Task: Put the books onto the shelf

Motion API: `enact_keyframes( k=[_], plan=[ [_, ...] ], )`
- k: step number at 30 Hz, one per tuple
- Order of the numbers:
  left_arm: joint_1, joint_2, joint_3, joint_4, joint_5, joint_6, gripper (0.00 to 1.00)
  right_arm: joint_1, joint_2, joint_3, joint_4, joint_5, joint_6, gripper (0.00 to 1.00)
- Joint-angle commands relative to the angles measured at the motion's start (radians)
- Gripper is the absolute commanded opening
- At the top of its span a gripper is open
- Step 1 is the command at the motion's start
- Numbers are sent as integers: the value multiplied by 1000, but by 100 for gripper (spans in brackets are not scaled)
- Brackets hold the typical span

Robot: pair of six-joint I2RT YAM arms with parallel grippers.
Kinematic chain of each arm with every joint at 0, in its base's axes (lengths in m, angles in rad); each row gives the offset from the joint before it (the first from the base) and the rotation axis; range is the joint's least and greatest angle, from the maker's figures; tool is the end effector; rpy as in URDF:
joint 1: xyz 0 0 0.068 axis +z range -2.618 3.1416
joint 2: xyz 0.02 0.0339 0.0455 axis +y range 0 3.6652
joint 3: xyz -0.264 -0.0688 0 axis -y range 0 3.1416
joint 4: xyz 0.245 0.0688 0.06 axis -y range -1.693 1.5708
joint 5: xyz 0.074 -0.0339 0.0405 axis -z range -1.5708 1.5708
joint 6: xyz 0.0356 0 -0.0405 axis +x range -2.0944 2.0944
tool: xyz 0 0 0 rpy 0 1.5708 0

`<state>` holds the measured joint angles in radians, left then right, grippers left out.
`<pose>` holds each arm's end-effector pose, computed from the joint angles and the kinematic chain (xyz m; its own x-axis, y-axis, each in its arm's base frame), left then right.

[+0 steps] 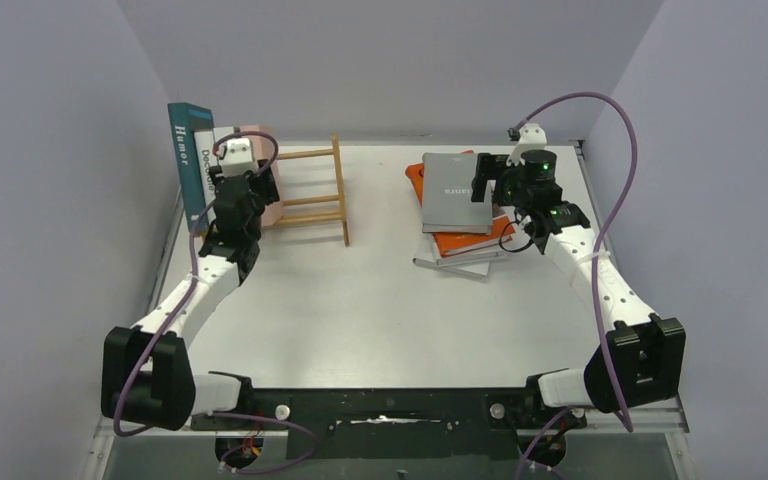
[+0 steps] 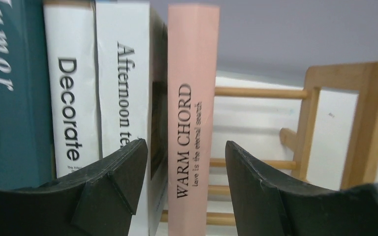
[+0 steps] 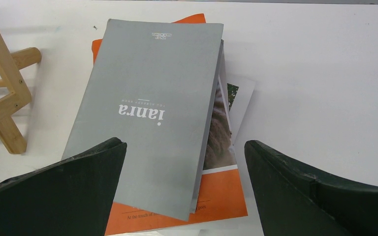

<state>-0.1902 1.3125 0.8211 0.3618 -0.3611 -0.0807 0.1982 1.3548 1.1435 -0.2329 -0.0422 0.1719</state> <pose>0.3002 -0.0450 0.2922 -0.1130 -0.0550 -0.9921 -0.1768 0.9836 -0.0344 0.3080 0.0634 0.3316 -0.4552 0.0829 -0.8865 -0.1586 0.9722 0.1723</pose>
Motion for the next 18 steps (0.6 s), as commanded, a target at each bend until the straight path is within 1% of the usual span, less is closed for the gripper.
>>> enact_keyframes(
  k=[1, 4, 6, 8, 9, 11, 12, 14, 18],
  plan=[
    [-49, -94, 143, -16, -40, 41, 59, 6, -12, 8, 43, -1, 3, 98],
    [-99, -113, 236, -81, -28, 46, 59, 4, -11, 18, 36, 26, 18, 98],
    [-121, -102, 341, -156, 33, -3, 58, 0, 13, 53, -9, 91, 50, 98],
    [-126, -50, 439, -240, 164, -111, 58, -19, 56, 99, -76, 120, 68, 98],
    [-126, -21, 489, -277, 265, -162, 60, -24, 71, 120, -96, 123, 70, 98],
    [-132, 50, 564, -317, 424, -251, 65, -31, 86, 131, -106, 115, 64, 98],
    [-141, 81, 583, -307, 488, -290, 68, -33, 89, 134, -109, 122, 65, 98],
    [-165, 132, 586, -245, 566, -353, 79, -42, 108, 158, -139, 154, 76, 98],
    [-198, 220, 568, -108, 680, -455, 80, -84, 150, 201, -205, 181, 102, 98]
  ],
)
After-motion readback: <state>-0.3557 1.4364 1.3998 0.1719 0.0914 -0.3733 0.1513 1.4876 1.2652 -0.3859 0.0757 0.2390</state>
